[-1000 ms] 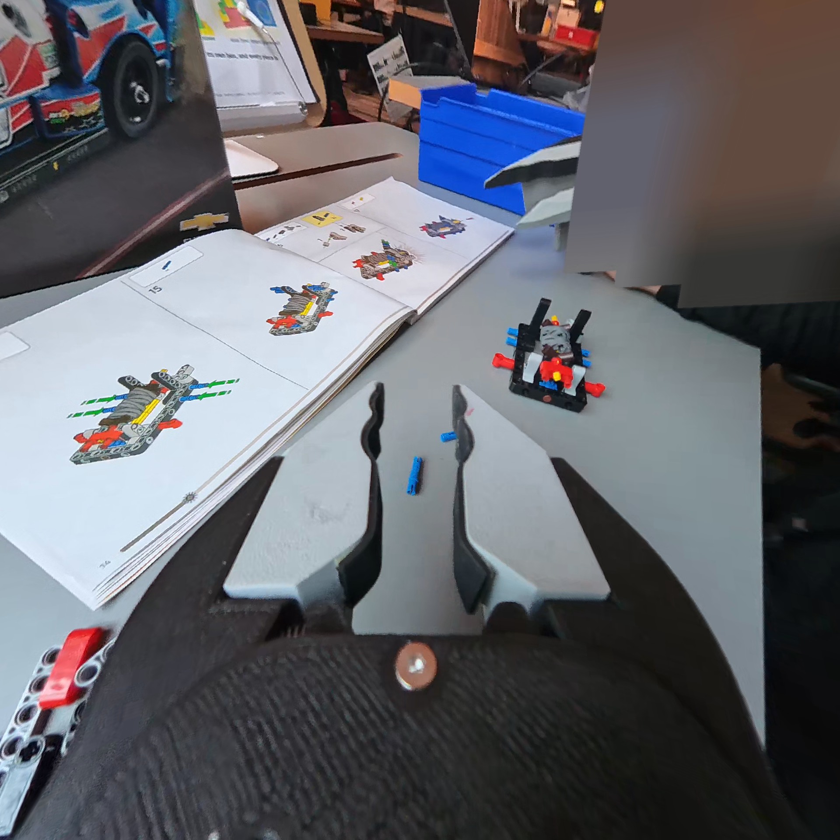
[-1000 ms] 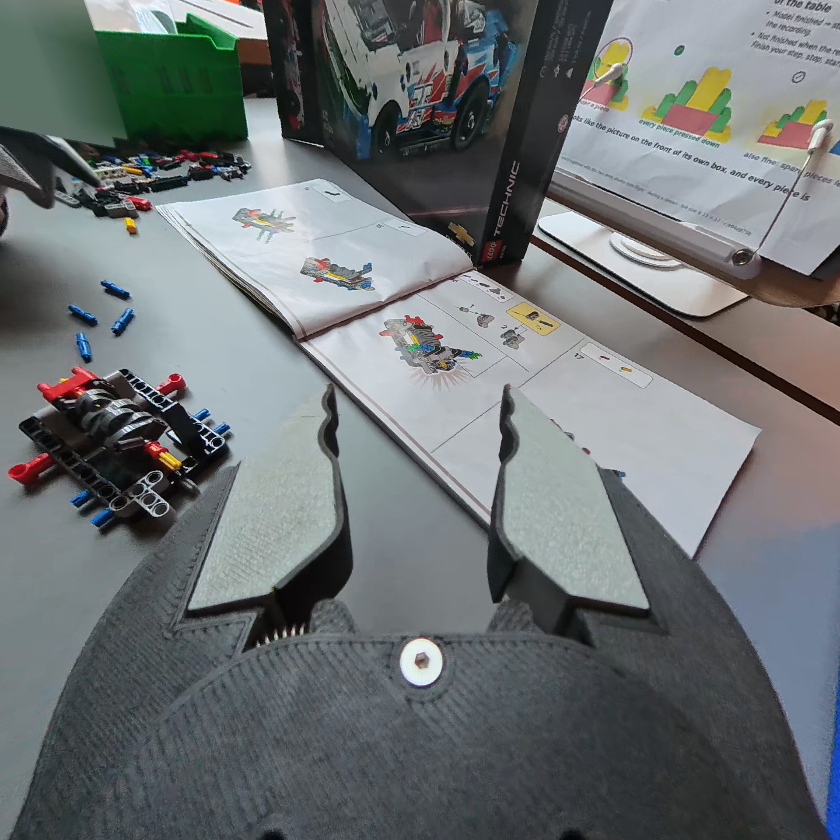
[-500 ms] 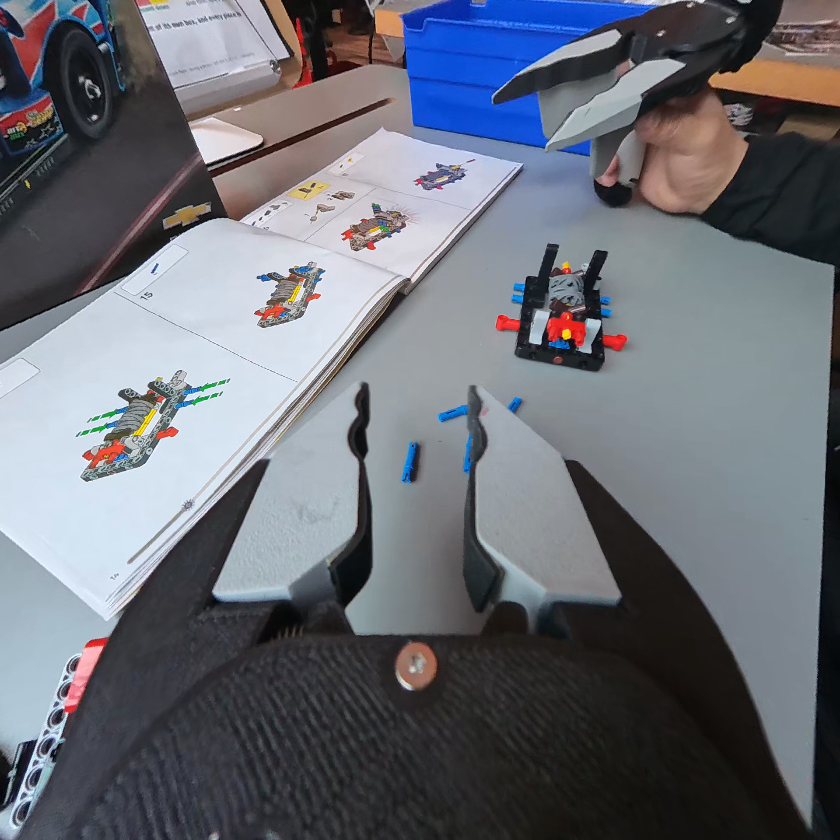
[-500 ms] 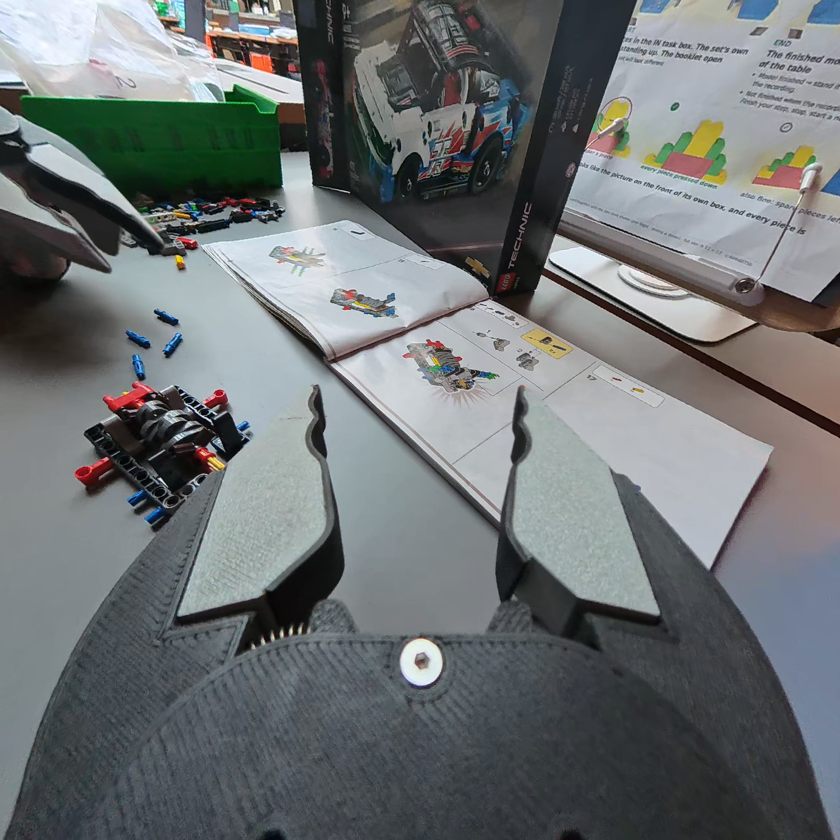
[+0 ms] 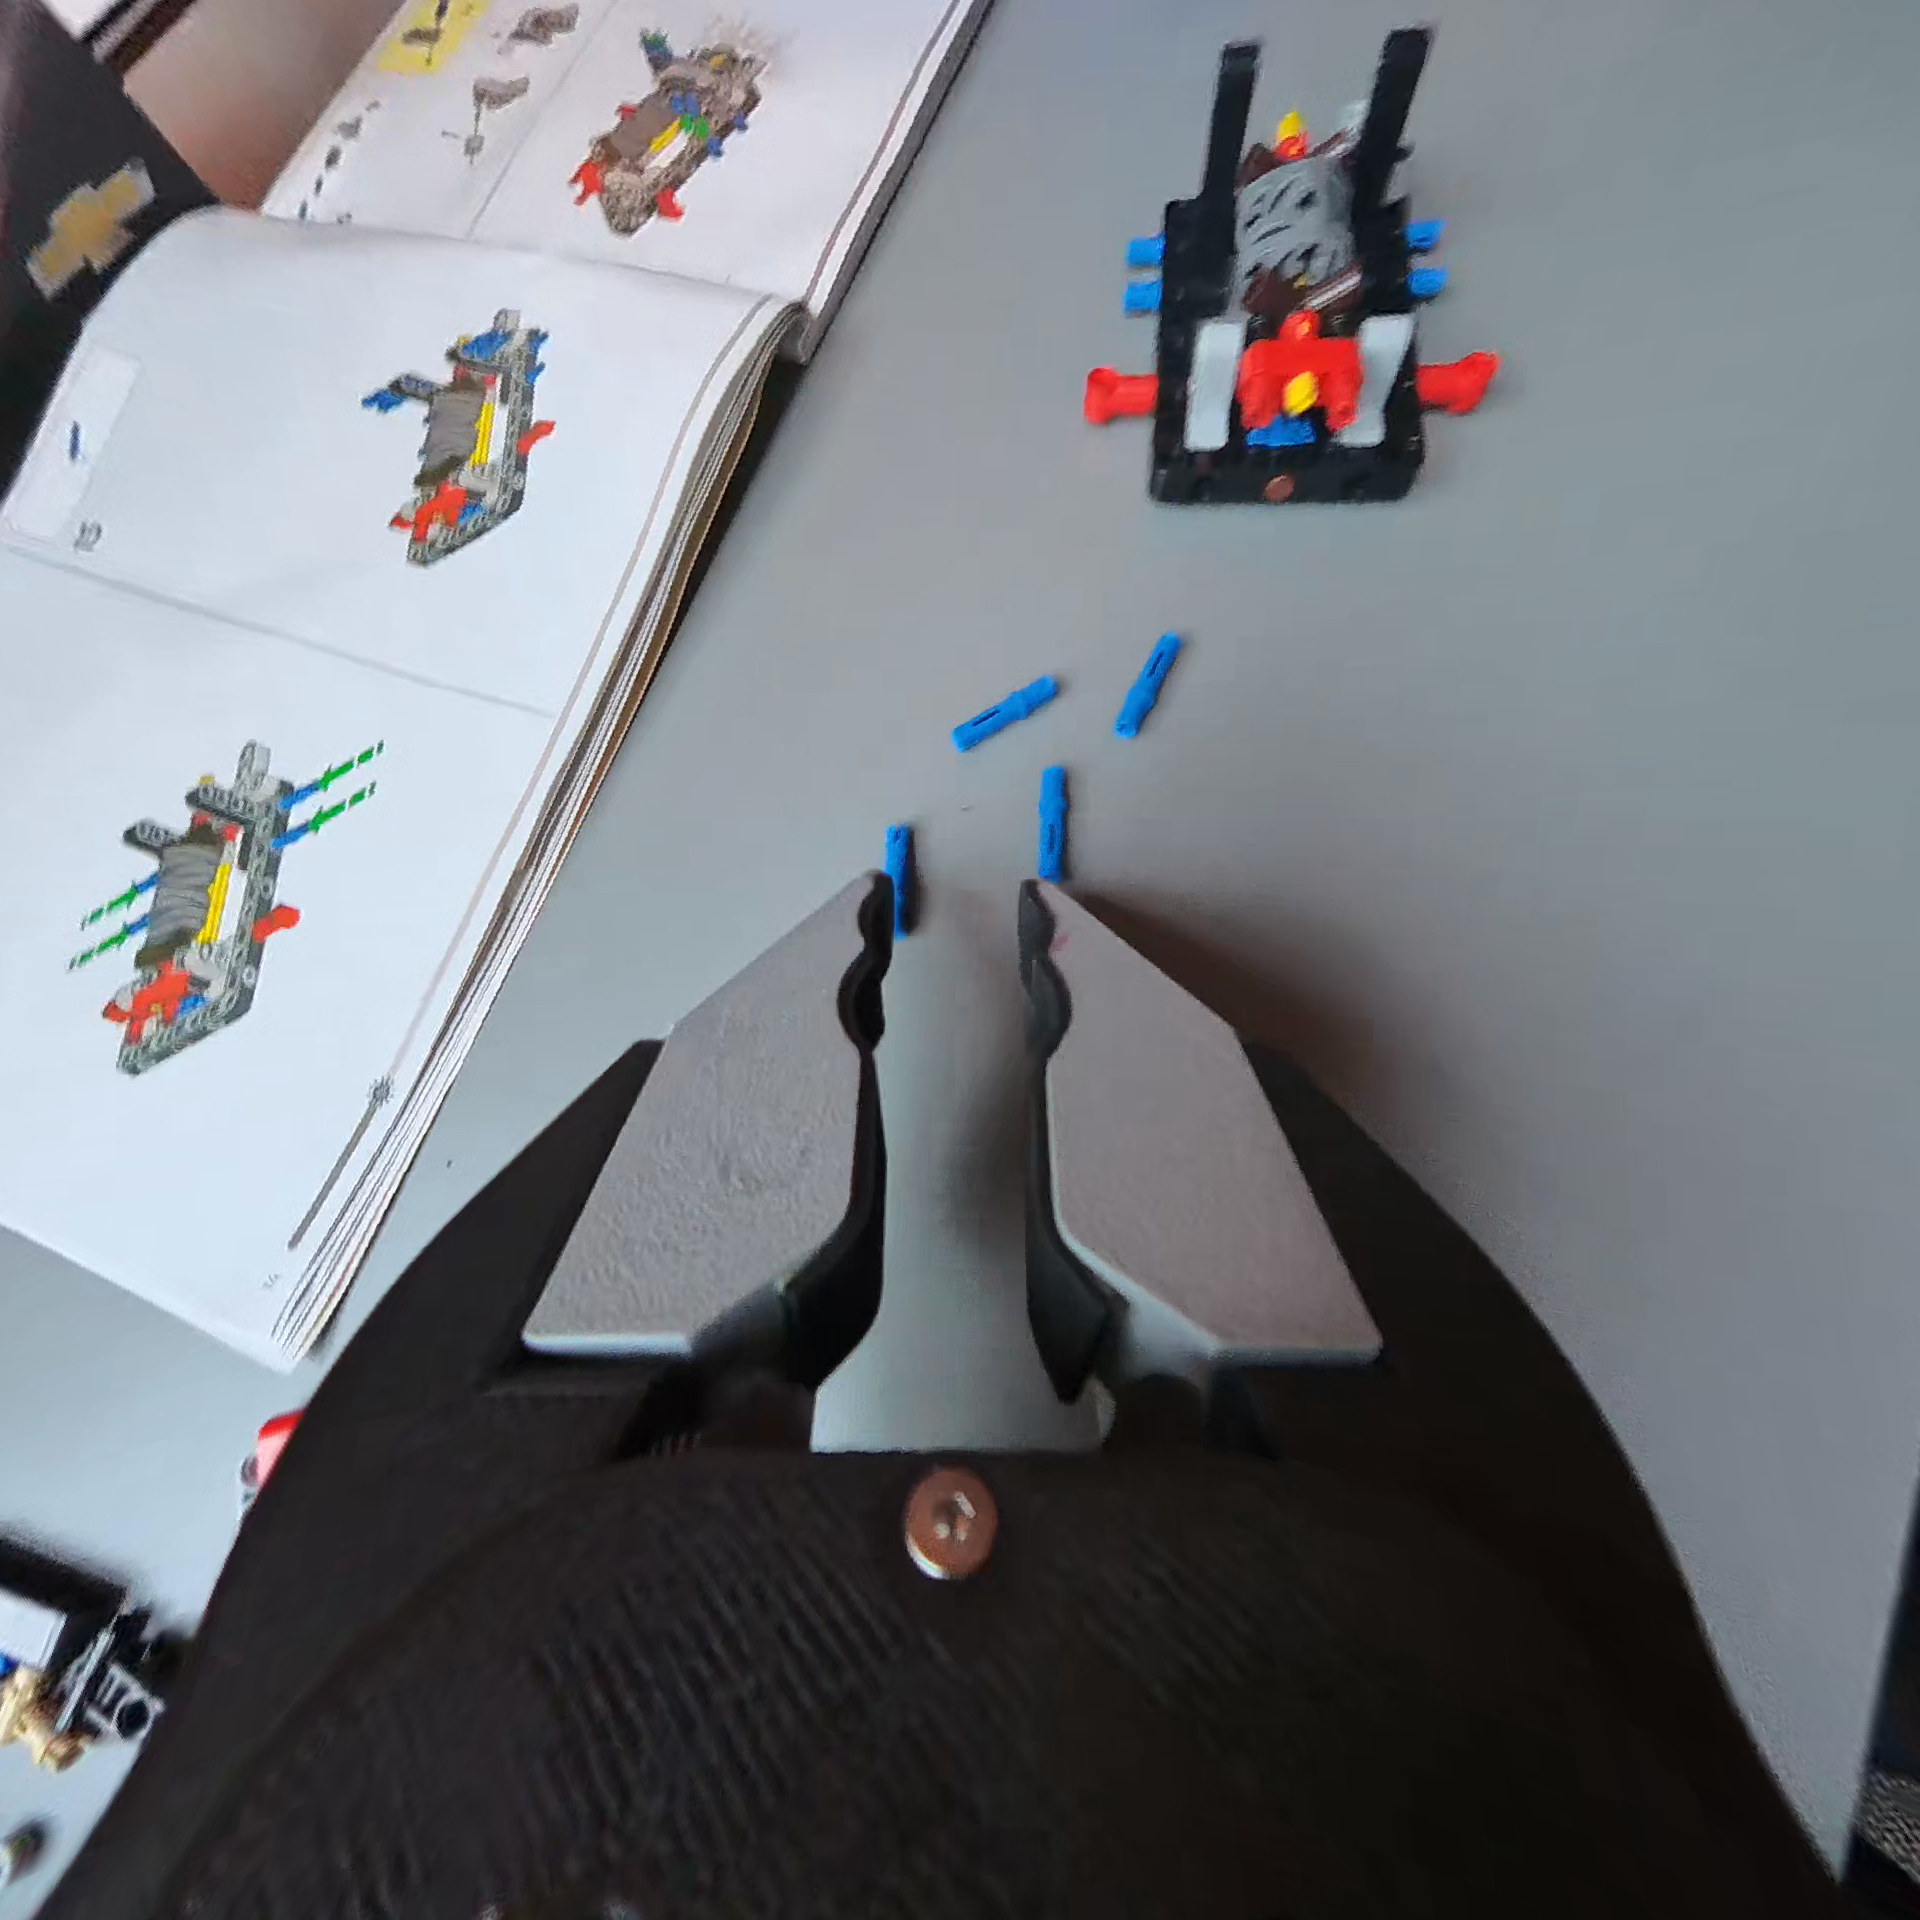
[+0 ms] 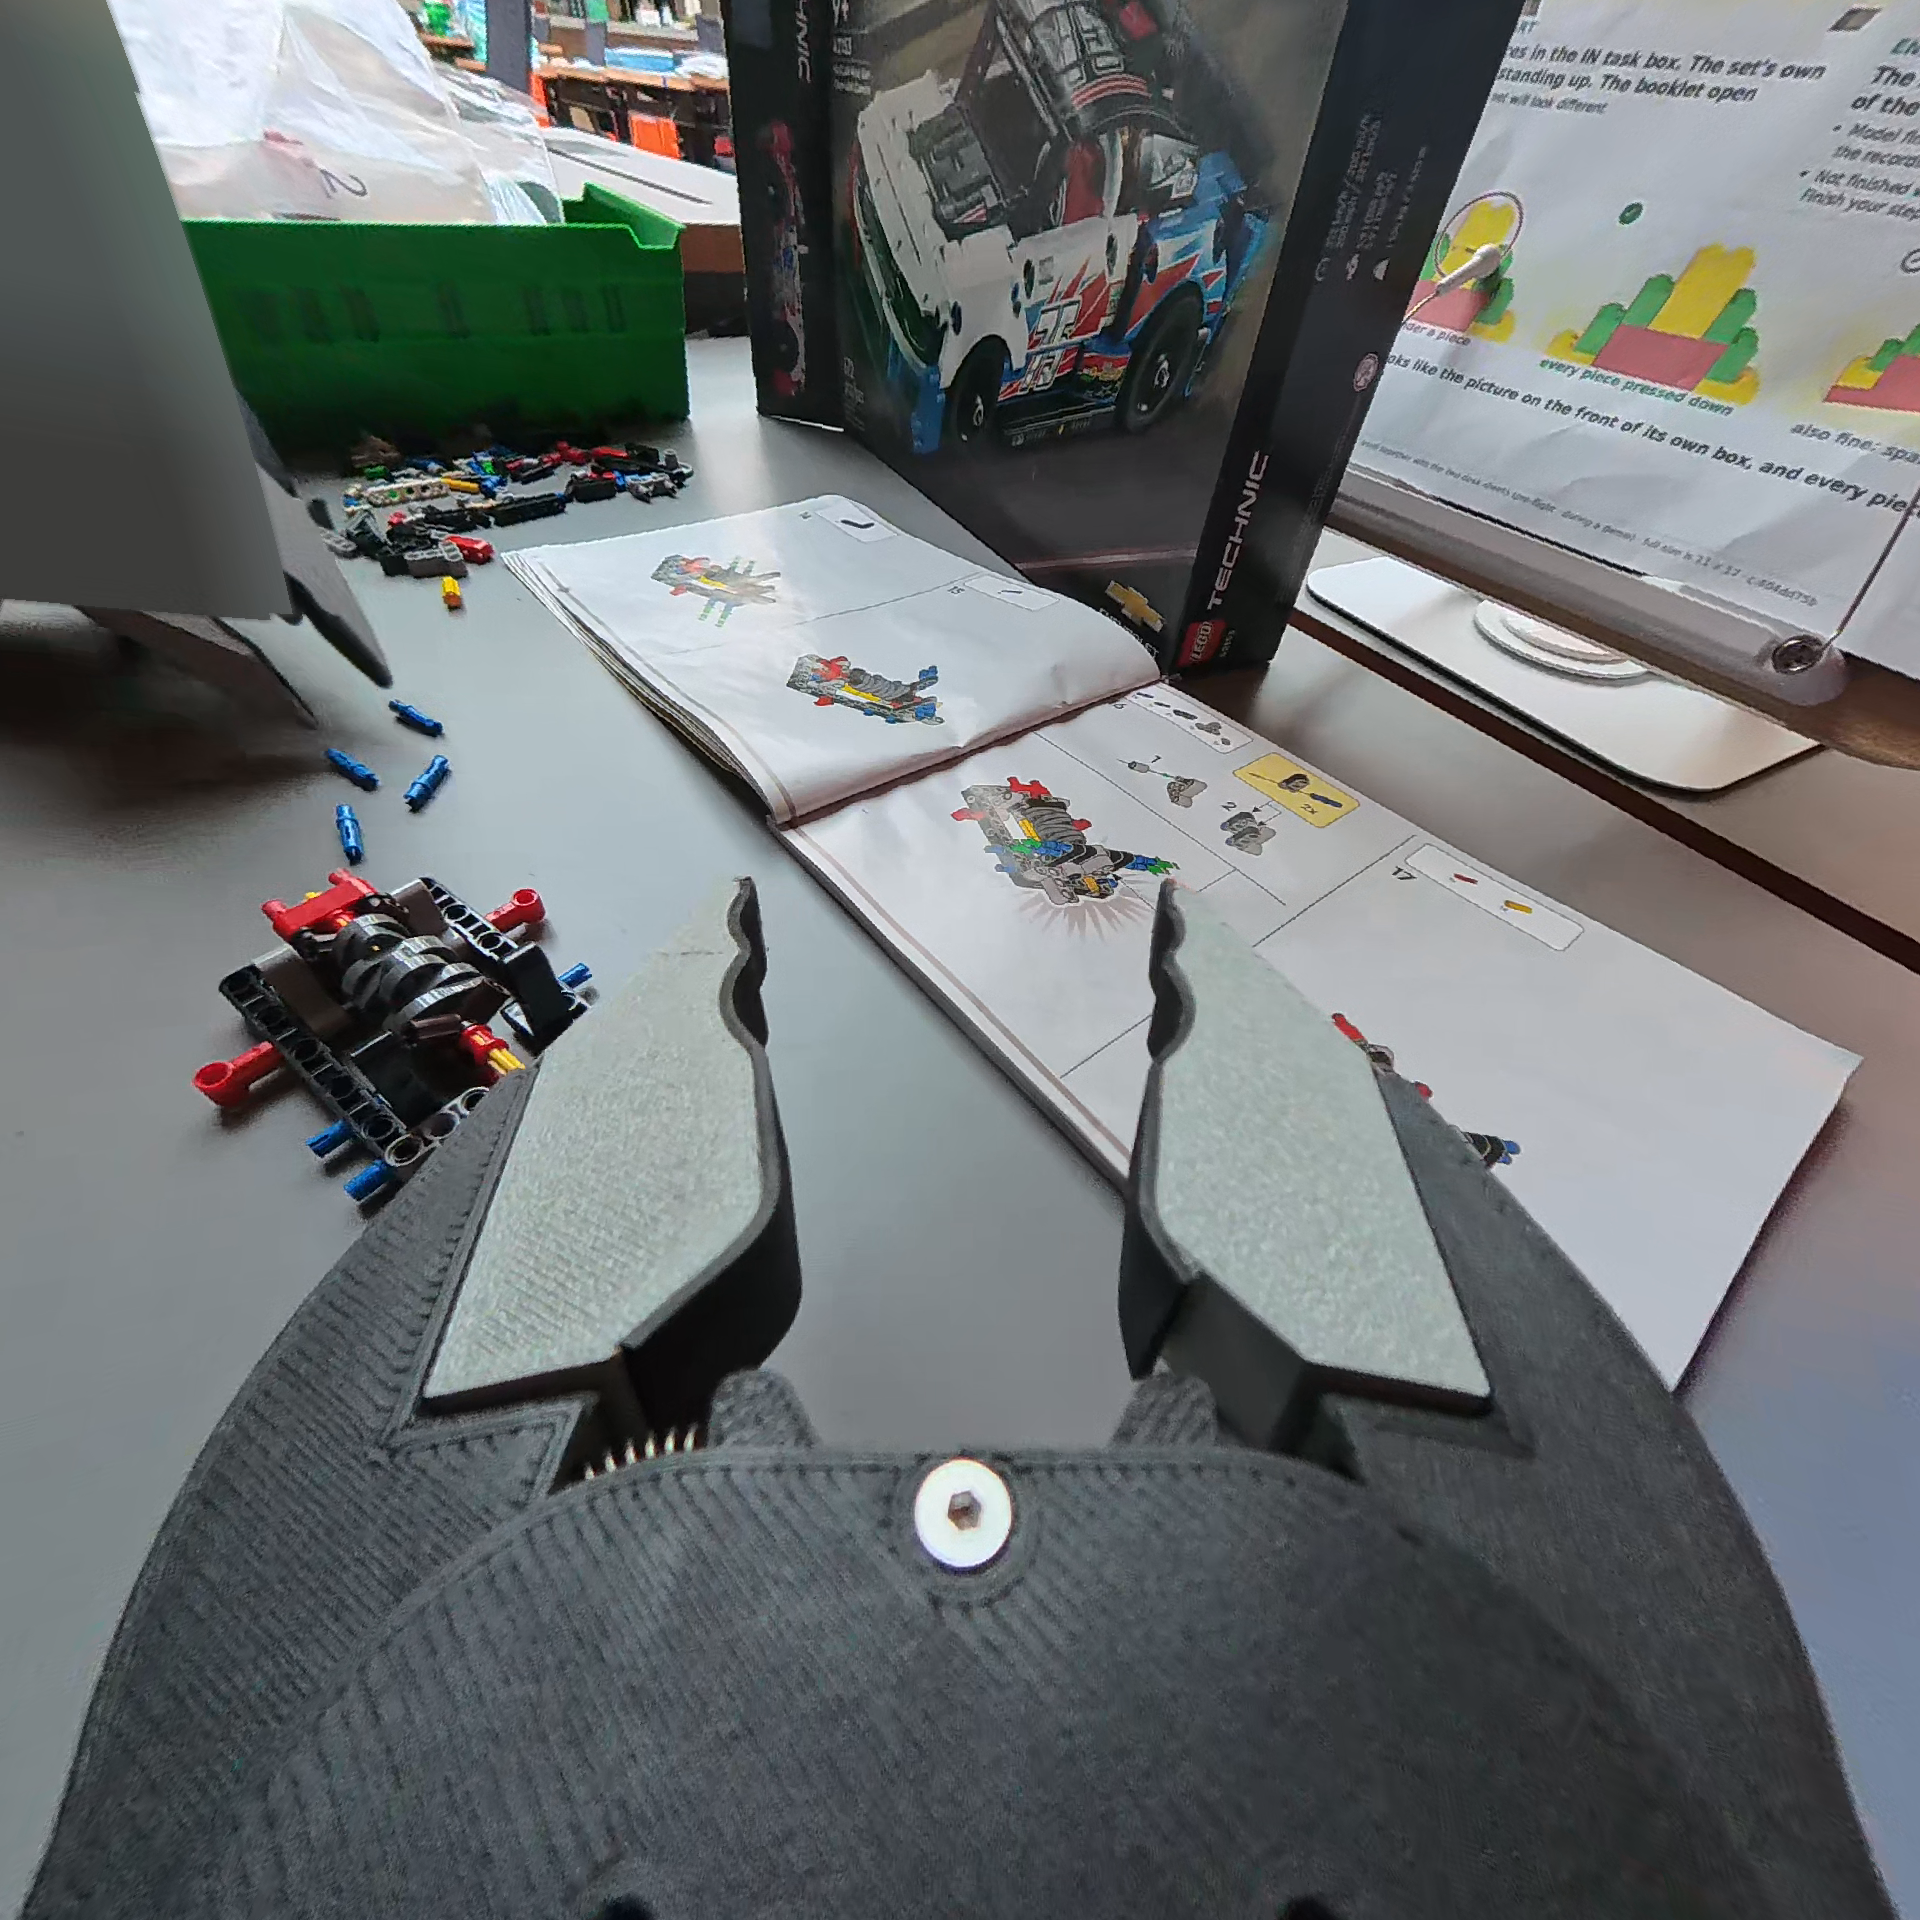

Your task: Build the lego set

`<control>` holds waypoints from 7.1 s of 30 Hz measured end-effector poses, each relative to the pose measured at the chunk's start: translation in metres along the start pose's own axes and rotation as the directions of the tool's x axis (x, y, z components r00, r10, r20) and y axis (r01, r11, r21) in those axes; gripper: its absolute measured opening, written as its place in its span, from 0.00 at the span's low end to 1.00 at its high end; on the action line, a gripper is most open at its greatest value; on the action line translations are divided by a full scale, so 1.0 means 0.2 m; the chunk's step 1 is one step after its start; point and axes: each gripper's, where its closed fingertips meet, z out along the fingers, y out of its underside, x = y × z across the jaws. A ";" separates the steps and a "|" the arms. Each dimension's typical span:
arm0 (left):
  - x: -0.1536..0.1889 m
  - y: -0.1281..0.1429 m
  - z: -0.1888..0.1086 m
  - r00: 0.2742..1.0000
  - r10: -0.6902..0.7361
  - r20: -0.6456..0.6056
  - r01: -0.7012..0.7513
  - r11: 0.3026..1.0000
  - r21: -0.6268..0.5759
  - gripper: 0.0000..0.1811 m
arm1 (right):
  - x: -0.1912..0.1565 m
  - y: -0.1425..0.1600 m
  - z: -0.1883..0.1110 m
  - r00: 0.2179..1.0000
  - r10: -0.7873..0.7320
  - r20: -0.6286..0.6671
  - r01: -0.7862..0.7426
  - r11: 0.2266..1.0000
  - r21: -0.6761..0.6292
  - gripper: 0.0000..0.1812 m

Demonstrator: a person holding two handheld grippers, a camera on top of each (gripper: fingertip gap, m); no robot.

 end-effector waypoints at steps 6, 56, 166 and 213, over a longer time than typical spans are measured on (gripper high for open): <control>0.08 0.01 0.05 0.999 0.045 0.000 -0.044 0.991 -0.126 0.12 | -0.02 -0.01 -0.02 1.000 -0.010 -0.005 0.010 1.000 0.009 0.38; 0.46 -0.44 -0.07 0.909 0.278 -0.311 -0.198 0.944 0.265 0.01 | -1.06 -0.16 0.04 0.921 -0.171 0.349 0.212 0.974 -0.081 0.09; 0.72 -0.36 0.26 0.937 -0.165 -0.308 0.167 0.986 -0.019 0.23 | -0.51 0.28 -0.31 0.984 -0.099 0.151 0.138 0.951 -0.277 0.01; 0.27 -0.41 0.12 0.995 -0.048 -0.087 0.072 0.950 0.303 0.00 | -0.35 0.25 -0.26 0.975 -0.127 0.183 0.168 0.959 -0.228 0.01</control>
